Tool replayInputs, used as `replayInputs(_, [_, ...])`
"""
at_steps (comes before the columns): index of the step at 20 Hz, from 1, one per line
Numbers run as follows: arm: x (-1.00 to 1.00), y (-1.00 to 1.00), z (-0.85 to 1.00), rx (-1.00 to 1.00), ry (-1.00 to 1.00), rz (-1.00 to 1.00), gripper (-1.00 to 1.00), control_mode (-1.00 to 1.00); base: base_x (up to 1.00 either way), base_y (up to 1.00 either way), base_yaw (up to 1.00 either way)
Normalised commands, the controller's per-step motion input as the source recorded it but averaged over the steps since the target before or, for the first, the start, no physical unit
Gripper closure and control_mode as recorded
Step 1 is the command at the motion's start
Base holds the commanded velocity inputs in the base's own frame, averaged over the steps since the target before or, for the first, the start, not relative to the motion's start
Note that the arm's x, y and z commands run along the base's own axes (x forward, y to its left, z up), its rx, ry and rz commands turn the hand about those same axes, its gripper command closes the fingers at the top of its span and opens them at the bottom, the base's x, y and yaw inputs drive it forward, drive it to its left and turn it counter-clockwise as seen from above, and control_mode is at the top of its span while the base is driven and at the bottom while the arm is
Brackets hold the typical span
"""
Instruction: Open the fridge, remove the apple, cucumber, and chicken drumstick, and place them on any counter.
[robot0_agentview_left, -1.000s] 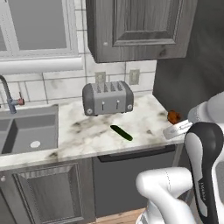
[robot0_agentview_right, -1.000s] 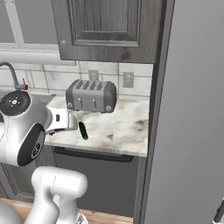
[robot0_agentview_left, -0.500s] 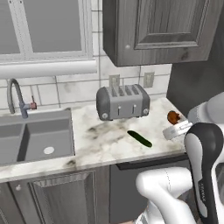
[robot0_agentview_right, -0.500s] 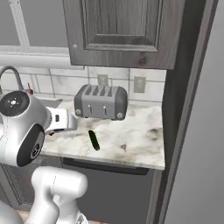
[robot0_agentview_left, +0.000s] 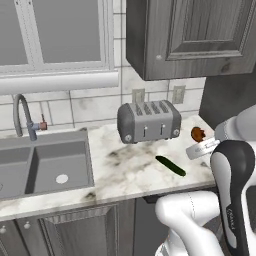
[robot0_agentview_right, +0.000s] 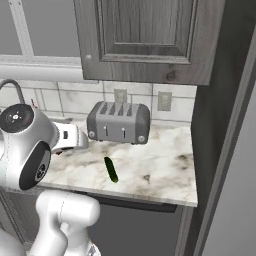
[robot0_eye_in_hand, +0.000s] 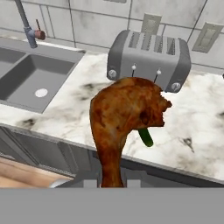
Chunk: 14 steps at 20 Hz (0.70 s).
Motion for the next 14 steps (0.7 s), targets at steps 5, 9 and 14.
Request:
replayInputs(5, [0.0, 0.0, 0.0, 0.0, 0.0, 0.0, 1.0, 1.0, 0.2, 0.27, 0.0])
replayInputs(9, [0.16, 0.13, -0.13, 0.0, 0.0, 0.0, 1.0, -1.0, 0.11, 0.13, 0.0])
replayInputs(14, [0.32, 0.3, -0.27, -0.01, 0.0, 0.0, 1.0, -1.0, 0.0, 0.0, 0.0])
